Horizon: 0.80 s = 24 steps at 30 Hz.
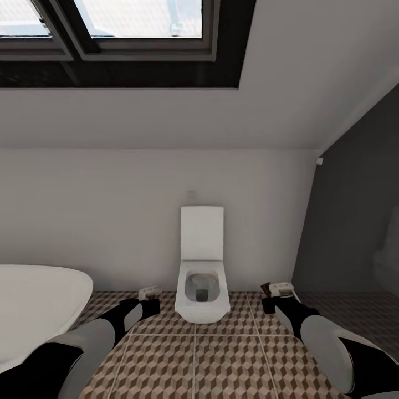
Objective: Take the four mousetraps from the cabinet in the bathroom and place them on the bathroom floor. Make sure all four end up on the same floor surface, and ensure that at least two of them are either under or directly next to the same bathroom sink.
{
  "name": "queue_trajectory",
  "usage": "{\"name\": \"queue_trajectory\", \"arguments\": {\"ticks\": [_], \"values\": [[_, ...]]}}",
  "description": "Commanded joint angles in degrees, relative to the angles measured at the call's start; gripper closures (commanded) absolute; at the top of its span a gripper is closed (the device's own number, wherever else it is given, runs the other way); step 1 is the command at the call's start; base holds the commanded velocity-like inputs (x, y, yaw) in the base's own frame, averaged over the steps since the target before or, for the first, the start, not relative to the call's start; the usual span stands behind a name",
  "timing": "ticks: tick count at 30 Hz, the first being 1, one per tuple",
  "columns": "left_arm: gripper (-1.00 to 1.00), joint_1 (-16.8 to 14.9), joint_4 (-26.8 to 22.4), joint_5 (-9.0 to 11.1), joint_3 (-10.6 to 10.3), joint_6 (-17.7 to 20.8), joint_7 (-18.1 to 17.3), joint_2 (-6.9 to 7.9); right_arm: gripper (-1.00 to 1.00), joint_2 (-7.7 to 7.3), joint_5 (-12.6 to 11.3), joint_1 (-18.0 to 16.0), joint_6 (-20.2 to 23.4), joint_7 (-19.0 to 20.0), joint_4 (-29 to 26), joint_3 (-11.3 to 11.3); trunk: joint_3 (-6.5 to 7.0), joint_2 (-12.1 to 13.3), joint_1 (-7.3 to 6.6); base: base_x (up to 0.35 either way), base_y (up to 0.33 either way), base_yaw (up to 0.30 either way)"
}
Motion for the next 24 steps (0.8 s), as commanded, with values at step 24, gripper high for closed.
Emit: {"name": "queue_trajectory", "arguments": {"ticks": [24], "values": [[1.00,-0.02,-1.23,0.27,-0.51,0.47,0.09,-0.09,1.00,0.65,0.05,-0.01,-1.09,-0.09,0.65,-0.56,-4.38,-9.68,5.28,0.000,0.000,0.000]]}}
